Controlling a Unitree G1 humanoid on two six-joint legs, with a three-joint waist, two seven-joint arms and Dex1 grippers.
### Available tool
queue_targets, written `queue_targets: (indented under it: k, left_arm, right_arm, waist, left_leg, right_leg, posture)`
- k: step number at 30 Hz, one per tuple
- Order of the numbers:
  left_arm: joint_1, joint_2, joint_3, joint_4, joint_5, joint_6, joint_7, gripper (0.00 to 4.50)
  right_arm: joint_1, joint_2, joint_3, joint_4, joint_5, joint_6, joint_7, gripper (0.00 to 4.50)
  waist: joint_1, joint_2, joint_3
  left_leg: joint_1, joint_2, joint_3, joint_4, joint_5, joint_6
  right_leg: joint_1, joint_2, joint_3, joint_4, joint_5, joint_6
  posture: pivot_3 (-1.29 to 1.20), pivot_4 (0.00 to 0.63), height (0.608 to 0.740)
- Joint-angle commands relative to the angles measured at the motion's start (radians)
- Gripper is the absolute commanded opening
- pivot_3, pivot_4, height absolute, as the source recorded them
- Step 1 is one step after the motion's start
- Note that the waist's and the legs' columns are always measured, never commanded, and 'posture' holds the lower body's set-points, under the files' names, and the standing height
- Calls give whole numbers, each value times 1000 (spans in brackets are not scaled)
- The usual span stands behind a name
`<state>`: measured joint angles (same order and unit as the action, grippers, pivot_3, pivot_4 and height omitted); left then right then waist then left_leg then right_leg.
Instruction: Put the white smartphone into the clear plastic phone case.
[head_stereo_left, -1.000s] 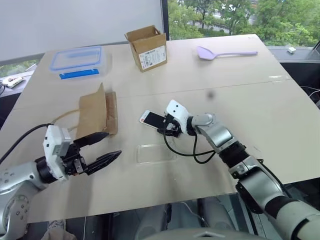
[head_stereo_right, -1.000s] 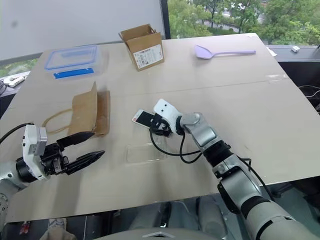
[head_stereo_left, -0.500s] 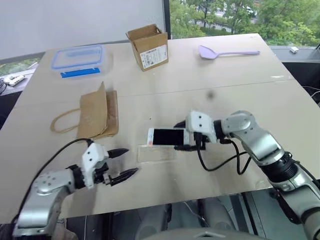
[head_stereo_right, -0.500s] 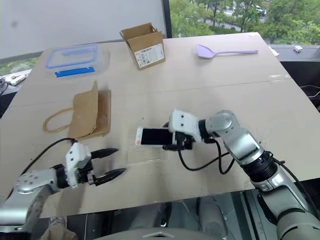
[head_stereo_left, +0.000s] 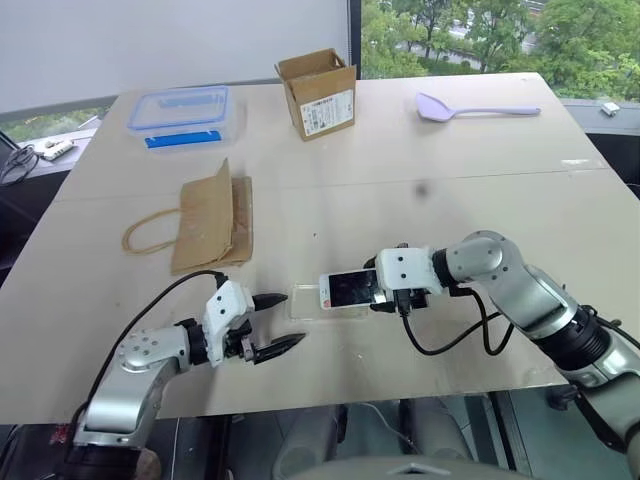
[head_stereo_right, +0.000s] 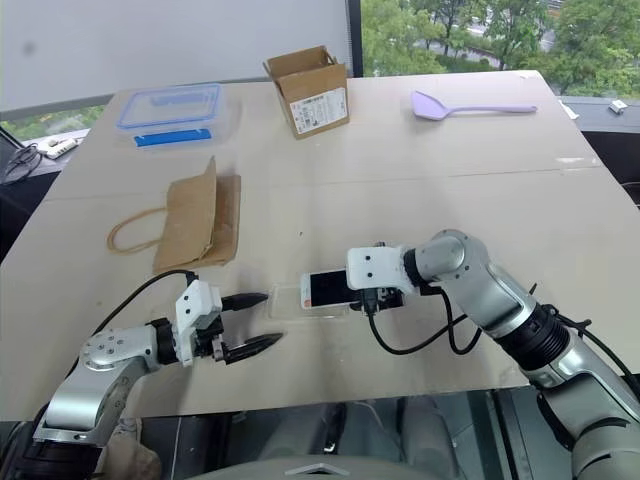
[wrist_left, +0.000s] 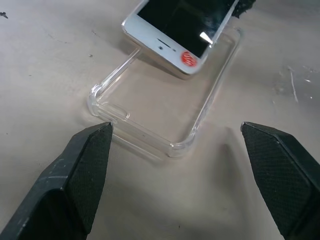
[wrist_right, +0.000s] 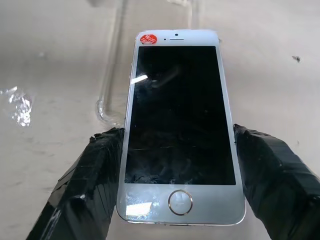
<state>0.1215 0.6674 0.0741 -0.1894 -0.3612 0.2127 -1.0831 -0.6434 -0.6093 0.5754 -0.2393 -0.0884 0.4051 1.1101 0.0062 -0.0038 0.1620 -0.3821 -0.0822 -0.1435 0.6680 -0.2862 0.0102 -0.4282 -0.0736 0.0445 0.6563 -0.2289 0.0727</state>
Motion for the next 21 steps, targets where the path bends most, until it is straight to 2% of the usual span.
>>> queue_targets:
  k: [1,4,10,14,21]
  left_arm:
    - [14,-10,-49,-30,-44,32,-34,4196]
    - [19,-10,-47,-62,-107,77,-56,4196]
    - [35,1,-46,-53,-131,73,-89,4196]
    - [-20,-36,-63,-38,-135,86,-59,4196]
    - [-91,-85,-79,3,-117,96,-23,4196]
  right_arm:
    - [-17,-10,25,-28,-35,-23,32,2991]
    - [-27,-8,26,-59,-27,24,63,2990]
    - [-45,4,39,-76,-46,79,85,2990]
    - [-58,-9,54,41,-133,11,26,2989]
    - [-107,0,24,179,-189,-105,-34,2954]
  waist:
    - [3,0,0]
    - [5,0,0]
    - [2,0,0]
    - [7,0,0]
    - [9,0,0]
  left_leg:
    - [0,0,0,0,0,-1]
    - [0,0,0,0,0,-1]
    - [-1,1,0,-1,0,-1]
    - [-1,0,0,-1,0,-1]
    - [2,0,-3,1,1,-1]
  right_leg:
    - [0,0,0,0,0,0]
    - [0,0,0,-1,0,0]
    - [0,1,0,-3,0,0]
    - [0,0,0,-3,0,0]
    - [5,0,-3,-3,0,0]
  posture:
    - [0,150,740]
    - [0,150,740]
    - [0,150,740]
    - [0,150,740]
    - [0,150,740]
